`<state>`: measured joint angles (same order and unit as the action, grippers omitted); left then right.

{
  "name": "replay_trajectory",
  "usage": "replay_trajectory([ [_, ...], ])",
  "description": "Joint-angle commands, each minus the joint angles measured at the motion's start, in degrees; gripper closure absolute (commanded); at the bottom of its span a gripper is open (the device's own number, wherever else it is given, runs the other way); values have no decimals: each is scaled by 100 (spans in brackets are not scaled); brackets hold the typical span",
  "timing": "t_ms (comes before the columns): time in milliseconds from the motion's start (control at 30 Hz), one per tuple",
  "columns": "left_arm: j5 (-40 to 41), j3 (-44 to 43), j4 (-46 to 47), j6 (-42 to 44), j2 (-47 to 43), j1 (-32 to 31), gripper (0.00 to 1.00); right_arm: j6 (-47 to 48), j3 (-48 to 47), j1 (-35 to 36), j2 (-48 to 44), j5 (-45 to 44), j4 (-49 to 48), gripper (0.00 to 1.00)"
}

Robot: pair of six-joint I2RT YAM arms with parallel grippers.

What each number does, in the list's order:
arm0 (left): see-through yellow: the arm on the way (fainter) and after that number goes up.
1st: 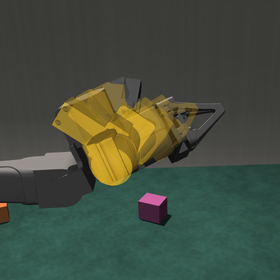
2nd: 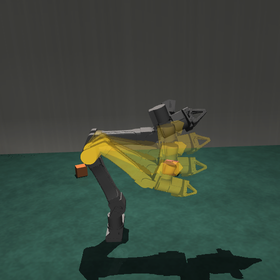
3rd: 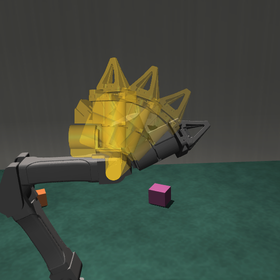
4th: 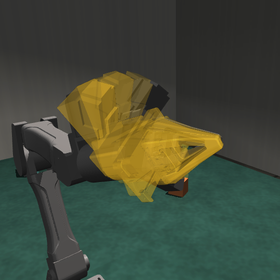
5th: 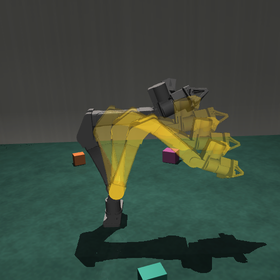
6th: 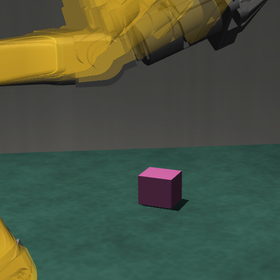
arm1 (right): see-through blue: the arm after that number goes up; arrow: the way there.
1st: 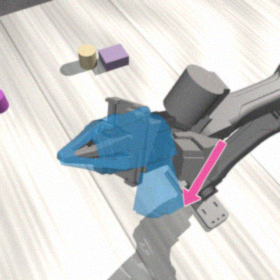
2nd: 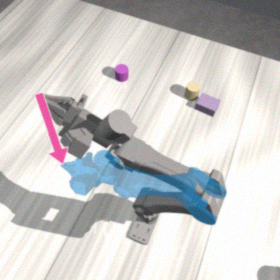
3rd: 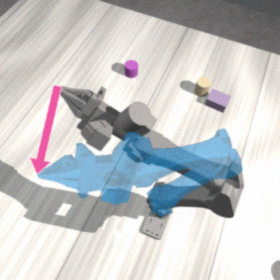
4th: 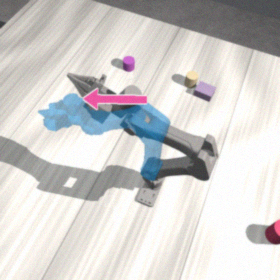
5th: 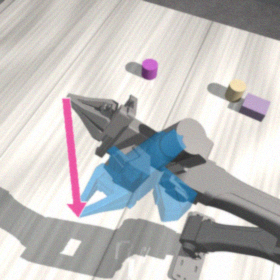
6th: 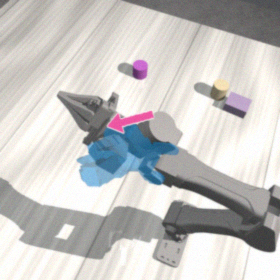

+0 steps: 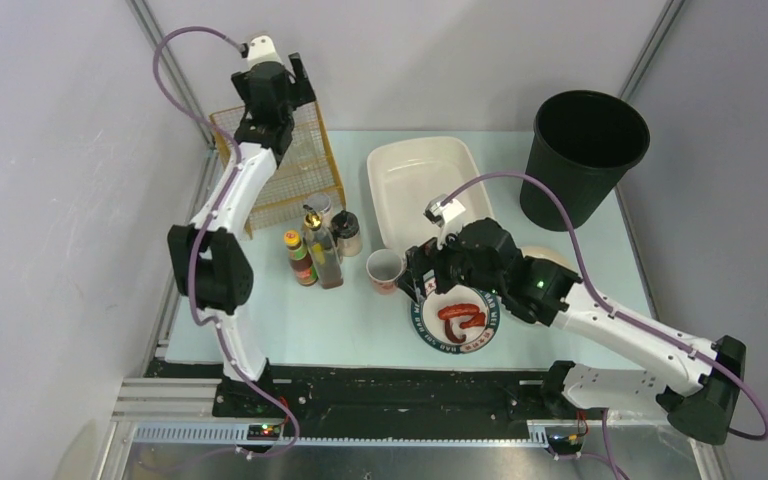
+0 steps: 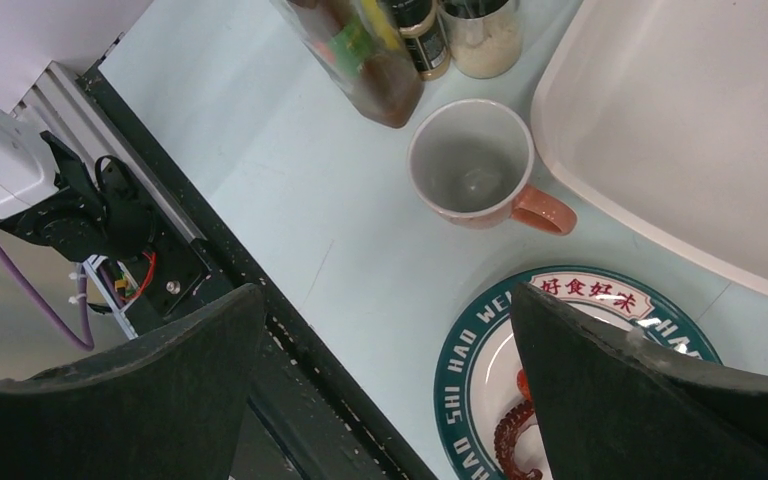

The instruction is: Clear the kitchen counter

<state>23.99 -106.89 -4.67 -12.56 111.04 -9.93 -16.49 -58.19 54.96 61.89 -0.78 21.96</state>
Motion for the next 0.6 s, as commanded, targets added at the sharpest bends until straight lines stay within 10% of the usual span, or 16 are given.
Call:
replay_trajectory([
  [0,-289,333,-168,-205,-940,35,0,-39,-11,51,-242,-73,-244,3],
  [567,-1022,2935,-1300,-1339,-4419,6,0,-174,-591,406,-462,-268,534,4],
])
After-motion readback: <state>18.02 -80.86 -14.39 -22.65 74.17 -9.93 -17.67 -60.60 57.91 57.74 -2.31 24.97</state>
